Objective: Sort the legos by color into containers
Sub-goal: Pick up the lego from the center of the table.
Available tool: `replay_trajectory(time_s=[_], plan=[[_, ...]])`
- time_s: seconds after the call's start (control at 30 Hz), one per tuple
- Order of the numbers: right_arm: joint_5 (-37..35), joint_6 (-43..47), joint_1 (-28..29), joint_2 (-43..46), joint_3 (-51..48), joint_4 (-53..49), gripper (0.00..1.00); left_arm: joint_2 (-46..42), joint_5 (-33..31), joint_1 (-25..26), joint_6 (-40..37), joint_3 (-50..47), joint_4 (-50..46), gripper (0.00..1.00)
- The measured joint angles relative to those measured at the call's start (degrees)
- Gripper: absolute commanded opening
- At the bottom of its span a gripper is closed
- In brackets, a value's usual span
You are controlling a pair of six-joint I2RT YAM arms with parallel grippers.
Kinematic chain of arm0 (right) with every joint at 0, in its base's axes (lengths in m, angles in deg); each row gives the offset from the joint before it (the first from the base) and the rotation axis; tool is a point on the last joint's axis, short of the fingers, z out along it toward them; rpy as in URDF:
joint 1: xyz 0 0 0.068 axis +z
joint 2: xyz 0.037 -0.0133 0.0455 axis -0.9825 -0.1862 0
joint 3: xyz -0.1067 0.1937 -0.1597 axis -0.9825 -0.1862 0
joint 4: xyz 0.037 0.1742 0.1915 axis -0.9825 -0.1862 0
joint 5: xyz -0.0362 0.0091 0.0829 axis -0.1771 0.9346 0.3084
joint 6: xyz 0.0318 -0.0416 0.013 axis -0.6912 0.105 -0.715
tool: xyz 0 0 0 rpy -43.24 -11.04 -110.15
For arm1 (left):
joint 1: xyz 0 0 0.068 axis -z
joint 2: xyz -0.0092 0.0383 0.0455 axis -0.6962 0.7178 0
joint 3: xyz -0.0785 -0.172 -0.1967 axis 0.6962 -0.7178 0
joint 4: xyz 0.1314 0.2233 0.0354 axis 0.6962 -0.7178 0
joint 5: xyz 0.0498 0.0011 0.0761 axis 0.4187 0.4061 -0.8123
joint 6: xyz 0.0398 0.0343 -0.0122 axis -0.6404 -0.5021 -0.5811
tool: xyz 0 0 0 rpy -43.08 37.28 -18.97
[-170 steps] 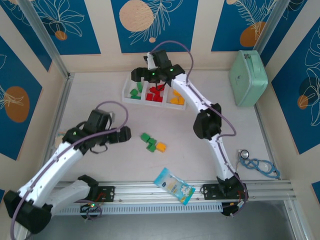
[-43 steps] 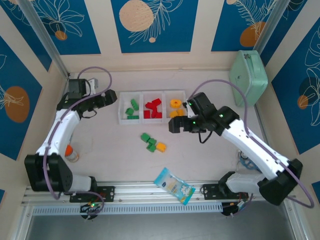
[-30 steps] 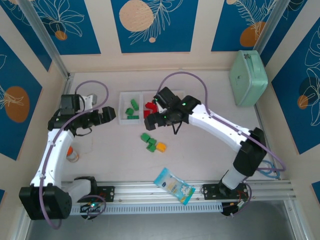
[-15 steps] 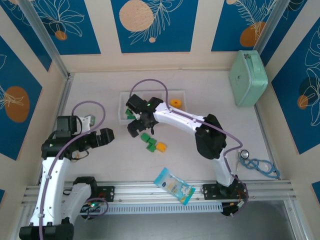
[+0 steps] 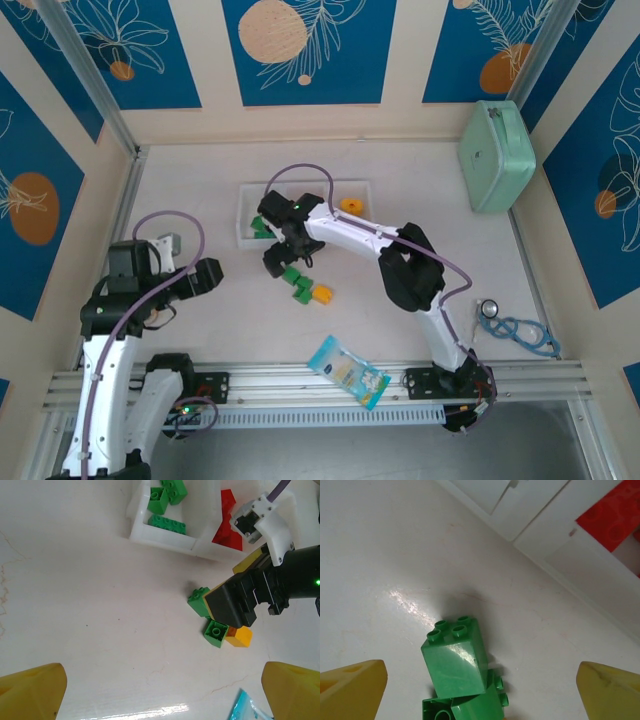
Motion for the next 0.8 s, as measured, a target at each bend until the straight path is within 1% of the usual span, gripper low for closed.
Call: replay_trajectory(time_s=[0.3,0.5,0.73,0.8], plan=[[2.62,3.15,1.22,-5.77,1.44,-1.14,0.84,2.56,1.77,0.09,-0.48,-2.51,4.96,0.99],[2.75,4.33,1.27,-6.69,1.7,-2.32,0.75,4.5,1.68,0.11,-0.74,-3.04,6.62,0.99],[2.38,4.83,1.38,-6.78,1.88,-2.93,0.55,6.03,0.7,0.11,-0.94,-3.26,7.52,0.99],[1.66,4.63,1.55,-7.3,3.02,-3.74,0.47,6.12,0.28,0.11,-0.92,-3.26,7.52,0.99]])
